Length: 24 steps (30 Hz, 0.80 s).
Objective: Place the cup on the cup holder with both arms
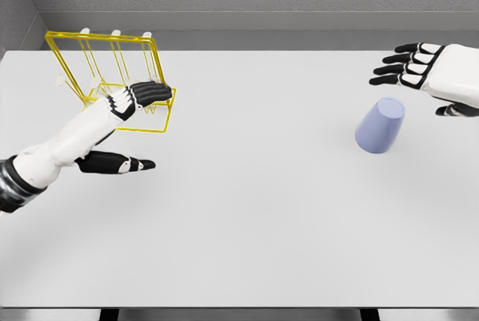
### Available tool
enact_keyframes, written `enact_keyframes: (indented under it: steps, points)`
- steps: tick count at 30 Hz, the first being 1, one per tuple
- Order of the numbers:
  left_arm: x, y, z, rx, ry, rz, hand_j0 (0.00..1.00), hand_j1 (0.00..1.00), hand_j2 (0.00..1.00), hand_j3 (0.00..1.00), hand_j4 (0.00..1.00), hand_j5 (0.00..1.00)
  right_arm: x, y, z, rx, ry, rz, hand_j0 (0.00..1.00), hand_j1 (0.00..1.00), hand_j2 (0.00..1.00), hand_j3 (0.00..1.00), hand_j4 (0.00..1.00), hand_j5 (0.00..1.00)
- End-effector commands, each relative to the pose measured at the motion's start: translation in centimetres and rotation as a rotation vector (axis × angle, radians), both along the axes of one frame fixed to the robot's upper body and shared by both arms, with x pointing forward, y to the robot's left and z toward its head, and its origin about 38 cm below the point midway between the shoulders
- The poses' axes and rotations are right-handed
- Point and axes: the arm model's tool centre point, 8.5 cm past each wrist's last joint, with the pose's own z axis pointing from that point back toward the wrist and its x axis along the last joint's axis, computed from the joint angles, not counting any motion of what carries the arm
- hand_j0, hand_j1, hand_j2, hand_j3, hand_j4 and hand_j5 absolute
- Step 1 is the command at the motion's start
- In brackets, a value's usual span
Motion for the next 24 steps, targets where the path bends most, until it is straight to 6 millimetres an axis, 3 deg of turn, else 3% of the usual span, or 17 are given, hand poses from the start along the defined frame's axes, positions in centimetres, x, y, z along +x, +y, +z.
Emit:
enact_keyframes:
  steps: [1,7,8,11,14,15,20,22,24]
  points:
    - [-0.5,-0.9,-1.0,-0.016,0.031,-0.020,1.00,1.00,1.00,1.00,1.00,1.00,-0.1,0.0,0.0,-0.007,-0.001,0.000,1.00,1.00,1.00,1.00,1.00,1.00]
    - [-0.4,-0.8,-1.0,-0.021,0.031,-0.016,1.00,1.00,1.00,1.00,1.00,1.00,0.4,-0.4,0.3,-0.013,-0.006,-0.016,1.00,1.00,1.00,1.00,1.00,1.00]
    - [-0.4,-0.7,-0.9,-0.021,0.030,-0.015,1.00,1.00,1.00,1.00,1.00,1.00,1.0,-0.8,-0.1,-0.057,0.027,-0.040,1.00,1.00,1.00,1.00,1.00,1.00]
    - [-0.3,-1.0,-0.9,-0.048,0.028,-0.013,1.00,1.00,1.00,1.00,1.00,1.00,4.2,0.9,-2.4,-0.246,0.188,-0.057,1.00,1.00,1.00,1.00,1.00,1.00]
    - [-0.2,-1.2,-0.9,-0.055,0.027,-0.011,1.00,1.00,1.00,1.00,1.00,1.00,5.4,2.2,-2.4,-0.268,0.158,-0.045,0.99,0.99,0.99,0.99,0.99,0.99]
    - [-0.3,-1.2,-1.0,-0.051,0.025,-0.012,1.00,1.00,1.00,1.00,1.00,1.00,5.7,1.8,-2.7,-0.277,0.161,-0.060,0.99,0.99,0.99,0.99,0.99,0.99]
    - [-0.1,-0.1,-3.0,-0.037,0.090,0.023,1.00,1.00,1.00,1.00,1.00,1.00,8.0,1.4,-5.6,-0.313,0.200,-0.115,0.99,0.99,0.99,0.99,0.99,0.99]
    - [-1.4,-1.1,-5.3,-0.077,0.190,-0.011,1.00,1.00,1.00,1.00,1.00,1.00,8.4,1.4,-6.1,-0.334,0.199,-0.122,0.99,0.99,0.99,0.99,0.99,0.99]
    - [-2.0,-1.8,-6.2,-0.101,0.243,-0.037,1.00,1.00,1.00,1.00,1.00,1.00,8.6,2.0,-6.4,-0.343,0.193,-0.113,0.99,0.99,0.99,0.99,0.99,0.99]
